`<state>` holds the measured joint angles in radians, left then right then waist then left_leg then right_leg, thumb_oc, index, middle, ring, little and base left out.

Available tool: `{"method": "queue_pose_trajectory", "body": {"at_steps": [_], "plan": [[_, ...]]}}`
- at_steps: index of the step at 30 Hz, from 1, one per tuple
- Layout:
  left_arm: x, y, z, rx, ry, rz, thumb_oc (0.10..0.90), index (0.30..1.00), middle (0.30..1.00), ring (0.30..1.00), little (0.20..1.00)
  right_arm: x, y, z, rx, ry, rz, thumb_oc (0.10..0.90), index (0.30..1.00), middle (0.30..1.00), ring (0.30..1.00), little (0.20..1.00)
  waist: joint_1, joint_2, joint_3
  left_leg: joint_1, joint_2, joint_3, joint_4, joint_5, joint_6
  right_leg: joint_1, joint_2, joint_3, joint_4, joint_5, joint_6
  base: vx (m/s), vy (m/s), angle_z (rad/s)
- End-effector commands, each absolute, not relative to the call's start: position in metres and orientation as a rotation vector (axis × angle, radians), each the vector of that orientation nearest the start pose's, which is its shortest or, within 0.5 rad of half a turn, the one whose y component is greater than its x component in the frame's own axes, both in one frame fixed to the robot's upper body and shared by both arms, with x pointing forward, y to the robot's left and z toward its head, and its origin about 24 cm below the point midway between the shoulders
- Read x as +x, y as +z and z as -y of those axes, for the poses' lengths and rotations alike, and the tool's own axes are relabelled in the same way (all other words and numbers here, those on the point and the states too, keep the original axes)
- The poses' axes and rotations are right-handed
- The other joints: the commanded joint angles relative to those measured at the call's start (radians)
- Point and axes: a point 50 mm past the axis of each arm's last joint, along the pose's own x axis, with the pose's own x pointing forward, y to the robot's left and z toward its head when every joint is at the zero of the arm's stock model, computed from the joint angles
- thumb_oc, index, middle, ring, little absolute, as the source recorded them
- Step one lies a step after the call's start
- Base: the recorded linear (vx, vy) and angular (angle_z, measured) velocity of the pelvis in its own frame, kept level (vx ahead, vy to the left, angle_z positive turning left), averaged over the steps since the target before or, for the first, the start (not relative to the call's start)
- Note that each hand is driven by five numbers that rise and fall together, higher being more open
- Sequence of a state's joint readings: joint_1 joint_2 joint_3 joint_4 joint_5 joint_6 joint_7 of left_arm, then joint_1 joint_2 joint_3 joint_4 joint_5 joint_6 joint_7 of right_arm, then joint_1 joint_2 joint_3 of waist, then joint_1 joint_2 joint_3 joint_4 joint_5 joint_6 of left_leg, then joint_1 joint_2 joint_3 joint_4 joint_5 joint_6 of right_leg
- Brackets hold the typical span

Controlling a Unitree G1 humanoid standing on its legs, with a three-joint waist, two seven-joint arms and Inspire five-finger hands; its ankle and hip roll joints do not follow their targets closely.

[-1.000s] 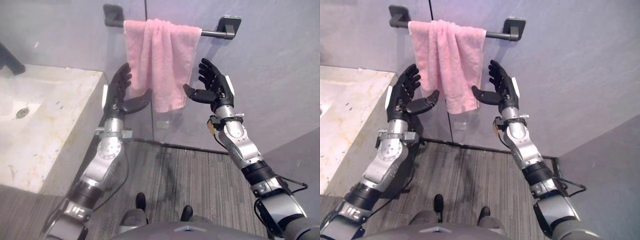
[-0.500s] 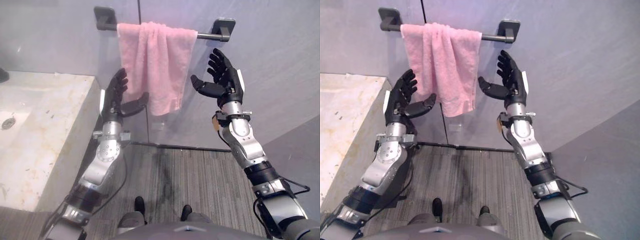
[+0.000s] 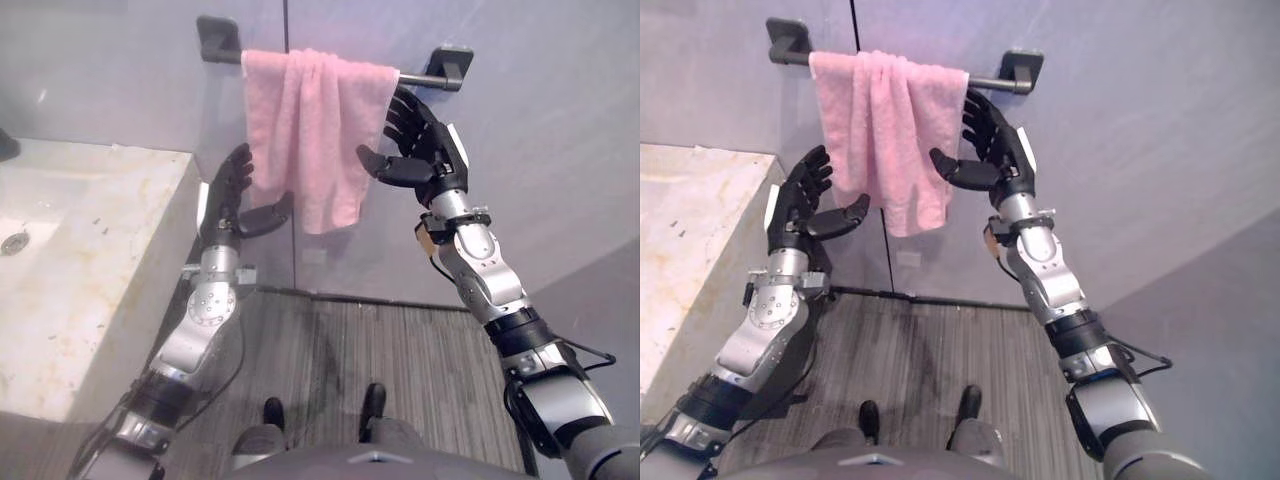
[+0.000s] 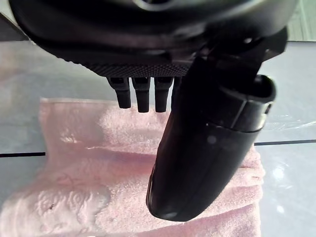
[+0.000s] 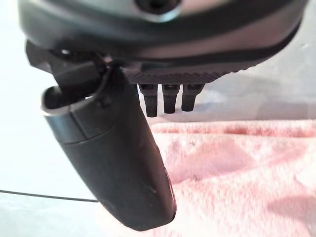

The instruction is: Organize the bathroom.

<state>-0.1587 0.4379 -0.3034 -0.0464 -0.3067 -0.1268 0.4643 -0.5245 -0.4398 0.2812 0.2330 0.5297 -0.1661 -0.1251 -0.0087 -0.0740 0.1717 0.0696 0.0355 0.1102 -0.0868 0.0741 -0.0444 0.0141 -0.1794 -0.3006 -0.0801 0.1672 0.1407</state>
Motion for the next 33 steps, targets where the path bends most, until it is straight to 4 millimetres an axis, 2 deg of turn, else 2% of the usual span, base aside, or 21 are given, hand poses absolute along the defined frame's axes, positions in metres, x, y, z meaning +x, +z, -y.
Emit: {"method": "queue_pose_trajectory", "body": {"at_steps": [1,2,3,4,6,7,8,9,10,15,16,17,18,33], "plan": [[0.267,0.128,-0.16,0.025,0.054,0.446,0.8,0.9,0.9,0.9,0.9,0.337,0.211,0.166,0.066,0.141,0.592,0.8,0.9,0.9,0.9,0.9,0.032,0.033,-0.08,0.048,-0.03,0.075,0.005,-0.136,0.04,-0.049,0.049,-0.03,0.064,-0.112,0.047,0.06,-0.114,0.15],[0.266,0.126,-0.162,0.026,0.05,0.442,0.8,0.9,0.9,0.9,0.9,0.337,0.209,0.165,0.074,0.13,0.587,0.712,0.768,0.768,0.768,0.768,0.038,0.032,-0.088,0.046,-0.022,0.077,0.004,-0.13,0.034,-0.02,0.061,-0.034,0.042,-0.122,0.034,0.07,-0.091,0.04],[0.265,0.125,-0.162,0.023,0.052,0.438,0.8,0.9,0.9,0.9,0.9,0.338,0.209,0.164,0.071,0.126,0.587,0.653,0.679,0.679,0.679,0.679,0.041,0.032,-0.091,0.045,-0.021,0.076,0.003,-0.129,0.032,-0.007,0.066,-0.037,0.03,-0.125,0.029,0.07,-0.082,0.07],[0.265,0.125,-0.162,0.021,0.053,0.436,0.8,0.9,0.9,0.9,0.9,0.338,0.207,0.163,0.063,0.129,0.582,0.552,0.528,0.528,0.528,0.528,0.045,0.031,-0.094,0.044,-0.021,0.074,0.004,-0.129,0.03,0.006,0.072,-0.037,0.018,-0.128,0.024,0.03,-0.04,0.02],[0.266,0.125,-0.162,0.02,0.053,0.436,0.8,0.9,0.9,0.9,0.9,0.339,0.206,0.162,0.06,0.132,0.58,0.491,0.436,0.436,0.436,0.436,0.046,0.031,-0.095,0.044,-0.021,0.075,0.004,-0.129,0.029,0.011,0.074,-0.036,0.012,-0.128,0.023,0.0,0.0,0.0],[0.265,0.124,-0.163,0.023,0.054,0.436,0.8,0.9,0.9,0.9,0.9,0.34,0.206,0.161,0.056,0.144,0.573,0.4,0.3,0.3,0.3,0.3,0.047,0.031,-0.099,0.044,-0.022,0.076,0.005,-0.129,0.027,0.021,0.079,-0.032,0.002,-0.13,0.02,0.04,-0.005,-0.02],[0.265,0.124,-0.163,0.02,0.056,0.437,0.8,0.9,0.9,0.9,0.9,0.34,0.205,0.161,0.055,0.148,0.568,0.403,0.305,0.305,0.305,0.305,0.048,0.032,-0.1,0.045,-0.024,0.076,0.006,-0.13,0.027,0.025,0.082,-0.029,-0.001,-0.132,0.018,0.04,-0.004,0.0],[0.264,0.124,-0.163,0.017,0.059,0.436,0.8,0.9,0.9,0.9,0.9,0.34,0.205,0.162,0.055,0.15,0.566,0.433,0.349,0.349,0.349,0.349,0.049,0.032,-0.1,0.045,-0.024,0.076,0.006,-0.13,0.027,0.027,0.083,-0.027,-0.002,-0.133,0.017,0.03,0.006,0.02],[0.264,0.124,-0.164,0.015,0.065,0.437,0.8,0.9,0.9,0.9,0.9,0.339,0.204,0.162,0.055,0.154,0.564,0.4,0.3,0.3,0.3,0.3,0.048,0.033,-0.1,0.046,-0.025,0.077,0.007,-0.13,0.028,0.029,0.084,-0.025,-0.003,-0.134,0.017,0.02,0.004,0.03],[0.266,0.124,-0.165,0.015,0.074,0.429,0.8,0.9,0.9,0.9,0.9,0.34,0.202,0.165,0.048,0.155,0.555,0.4,0.3,0.3,0.3,0.3,0.046,0.034,-0.099,0.044,-0.029,0.077,0.009,-0.131,0.029,0.031,0.088,-0.014,-0.002,-0.135,0.017,0.0,0.0,0.0],[0.266,0.124,-0.165,0.016,0.074,0.429,0.8,0.9,0.9,0.9,0.9,0.341,0.202,0.165,0.051,0.154,0.553,0.541,0.512,0.512,0.512,0.512,0.047,0.034,-0.098,0.044,-0.03,0.077,0.011,-0.131,0.029,0.032,0.089,-0.013,-0.002,-0.135,0.017,0.0,0.0,0.0],[0.266,0.124,-0.165,0.017,0.075,0.43,0.8,0.9,0.9,0.9,0.9,0.342,0.202,0.165,0.052,0.154,0.552,0.588,0.582,0.582,0.582,0.582,0.047,0.034,-0.098,0.044,-0.03,0.076,0.011,-0.131,0.029,0.032,0.089,-0.013,-0.002,-0.135,0.017,0.0,0.0,0.0],[0.266,0.123,-0.166,0.015,0.077,0.428,0.8,0.9,0.9,0.9,0.9,0.342,0.201,0.166,0.055,0.151,0.543,0.8,0.9,0.9,0.9,0.9,0.047,0.034,-0.096,0.045,-0.032,0.077,0.014,-0.132,0.03,0.032,0.089,-0.013,0.0,-0.136,0.017,0.0,0.0,0.0],[0.262,0.122,-0.165,0.009,0.088,0.423,0.8,0.9,0.9,0.9,0.9,0.328,0.181,0.162,0.04,0.161,0.507,0.8,0.9,0.9,0.9,0.9,0.015,0.038,-0.08,0.048,-0.041,0.103,0.031,-0.145,0.044,0.023,0.088,0.009,0.014,-0.135,0.024,0.0,0.003,-0.01]]}}
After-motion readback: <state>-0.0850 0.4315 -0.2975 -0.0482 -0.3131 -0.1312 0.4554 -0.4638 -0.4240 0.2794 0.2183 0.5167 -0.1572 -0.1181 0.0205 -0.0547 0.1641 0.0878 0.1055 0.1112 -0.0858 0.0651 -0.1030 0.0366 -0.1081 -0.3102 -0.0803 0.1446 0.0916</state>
